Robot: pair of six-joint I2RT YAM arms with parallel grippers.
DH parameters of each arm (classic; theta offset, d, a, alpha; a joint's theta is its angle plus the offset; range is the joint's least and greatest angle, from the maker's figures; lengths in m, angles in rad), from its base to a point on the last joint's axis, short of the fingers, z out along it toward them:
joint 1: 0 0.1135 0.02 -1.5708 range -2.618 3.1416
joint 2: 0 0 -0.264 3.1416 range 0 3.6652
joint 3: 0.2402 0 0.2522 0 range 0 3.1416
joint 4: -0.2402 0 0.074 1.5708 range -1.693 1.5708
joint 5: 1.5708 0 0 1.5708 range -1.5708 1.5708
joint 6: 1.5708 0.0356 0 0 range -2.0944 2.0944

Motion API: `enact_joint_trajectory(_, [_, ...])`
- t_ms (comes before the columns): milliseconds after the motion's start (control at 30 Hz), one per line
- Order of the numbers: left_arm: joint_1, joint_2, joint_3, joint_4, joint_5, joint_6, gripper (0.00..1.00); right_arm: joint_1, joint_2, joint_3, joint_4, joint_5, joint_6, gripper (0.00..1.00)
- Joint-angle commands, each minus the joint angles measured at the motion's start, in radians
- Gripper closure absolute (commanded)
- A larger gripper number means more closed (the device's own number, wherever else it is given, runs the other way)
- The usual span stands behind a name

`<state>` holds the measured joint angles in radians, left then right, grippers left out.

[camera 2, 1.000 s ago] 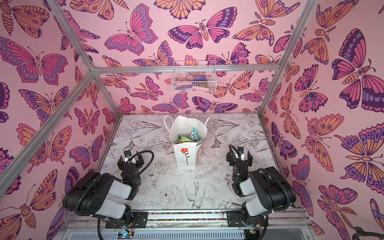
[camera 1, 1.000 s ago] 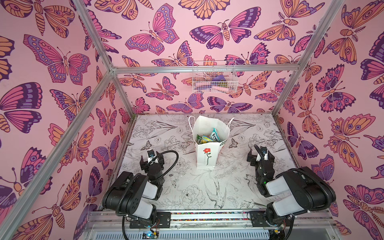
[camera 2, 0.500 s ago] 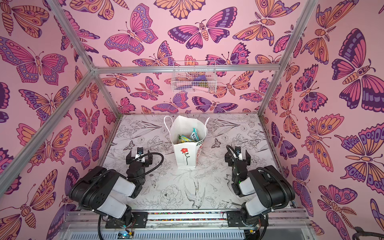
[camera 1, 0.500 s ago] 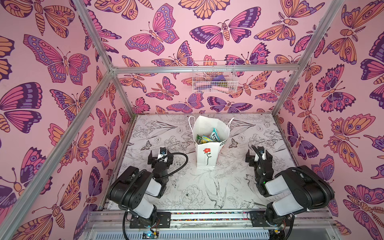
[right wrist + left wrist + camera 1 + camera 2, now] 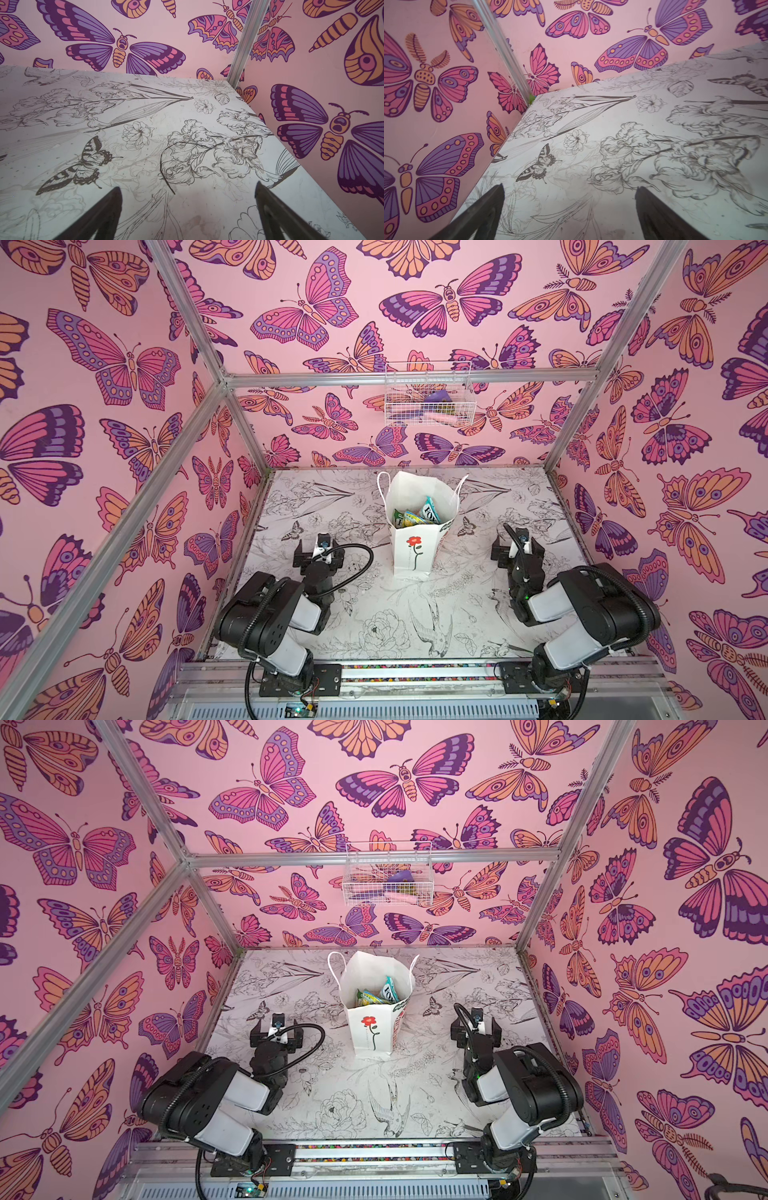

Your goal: Place the snacks into the paper bag

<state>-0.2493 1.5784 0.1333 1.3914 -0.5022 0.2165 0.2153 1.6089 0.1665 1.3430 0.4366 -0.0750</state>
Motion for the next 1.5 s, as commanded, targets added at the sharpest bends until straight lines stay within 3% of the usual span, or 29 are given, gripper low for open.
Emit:
enact_joint_trajectory(0, [0.022, -0.01, -0.015, 0.035, 0.05, -0.068, 0.0, -0.008, -0.012, 0.009, 0.016, 0.008, 0.017, 0.01])
enact_joint_trajectory(333, [0.061, 0.011, 0.006, 0.03, 0.093, -0.086, 0.01, -0.009, -0.018, 0.005, 0.013, 0.007, 0.017, 0.01])
enact_joint_trajectory(500, [0.13, 0.041, 0.049, -0.049, 0.201, -0.142, 0.01, -0.009, -0.019, 0.005, 0.013, 0.007, 0.017, 0.01])
enact_joint_trajectory(667, [0.161, 0.0, 0.126, -0.251, 0.199, -0.188, 0.01, -0.009, -0.017, 0.015, -0.002, 0.015, 0.021, 0.01])
enact_joint_trajectory(767, [0.198, -0.029, 0.226, -0.466, 0.24, -0.231, 0.01, -0.029, -0.018, 0.06, -0.079, 0.032, 0.053, 0.01])
enact_joint_trajectory(833, [0.225, -0.018, 0.217, -0.424, 0.278, -0.241, 0.01, -0.069, -0.03, 0.142, -0.26, 0.015, 0.097, 0.01])
enact_joint_trajectory(933, [0.226, -0.023, 0.22, -0.444, 0.278, -0.247, 0.01, -0.153, -0.108, 0.226, -0.526, -0.098, 0.176, 0.01])
enact_joint_trajectory(1100, [0.226, -0.023, 0.219, -0.437, 0.28, -0.246, 0.01, -0.155, -0.075, 0.196, -0.411, -0.099, 0.164, 0.01])
enact_joint_trajectory(1467, [0.227, -0.022, 0.218, -0.436, 0.281, -0.246, 0.01, -0.158, -0.095, 0.225, -0.505, -0.106, 0.176, 0.01])
